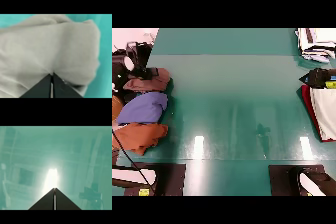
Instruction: Fold the shirts.
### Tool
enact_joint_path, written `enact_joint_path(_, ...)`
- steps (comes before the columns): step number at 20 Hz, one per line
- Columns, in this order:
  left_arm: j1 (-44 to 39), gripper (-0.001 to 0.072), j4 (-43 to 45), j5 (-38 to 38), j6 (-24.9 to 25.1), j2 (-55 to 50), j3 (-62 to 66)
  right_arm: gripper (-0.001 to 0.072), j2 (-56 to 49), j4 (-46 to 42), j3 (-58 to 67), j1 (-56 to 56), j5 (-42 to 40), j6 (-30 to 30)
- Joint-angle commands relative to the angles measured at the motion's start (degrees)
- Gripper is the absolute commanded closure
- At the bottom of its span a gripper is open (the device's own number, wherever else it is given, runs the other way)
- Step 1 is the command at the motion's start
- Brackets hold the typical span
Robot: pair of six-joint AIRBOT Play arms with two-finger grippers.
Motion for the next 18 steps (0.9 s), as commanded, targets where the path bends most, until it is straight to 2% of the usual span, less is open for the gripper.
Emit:
enact_joint_path(1,-0.1,0.0683,0.0,-2.0,0.6,5.9,7.2,0.0693,0.0,0.2,1.7,0.0,-1.8,1.1)
enact_joint_path(6,-6.6,0.0684,-0.1,-10.2,7.0,21.1,23.9,0.0694,0.0,-0.4,12.7,0.0,-6.6,1.0)
enact_joint_path(10,-20.0,0.0685,-0.1,-15.6,8.7,28.5,29.0,0.0694,0.0,-0.4,20.1,0.0,-7.5,0.9)
enact_joint_path(14,-35.8,0.0685,-0.4,-24.8,5.6,25.9,28.9,0.0694,0.0,-0.4,24.4,0.0,-5.6,0.4)
enact_joint_path(18,-51.2,0.0682,-2.2,-29.9,5.1,15.0,28.9,0.0694,0.0,-0.3,26.2,0.0,-2.9,0.1)
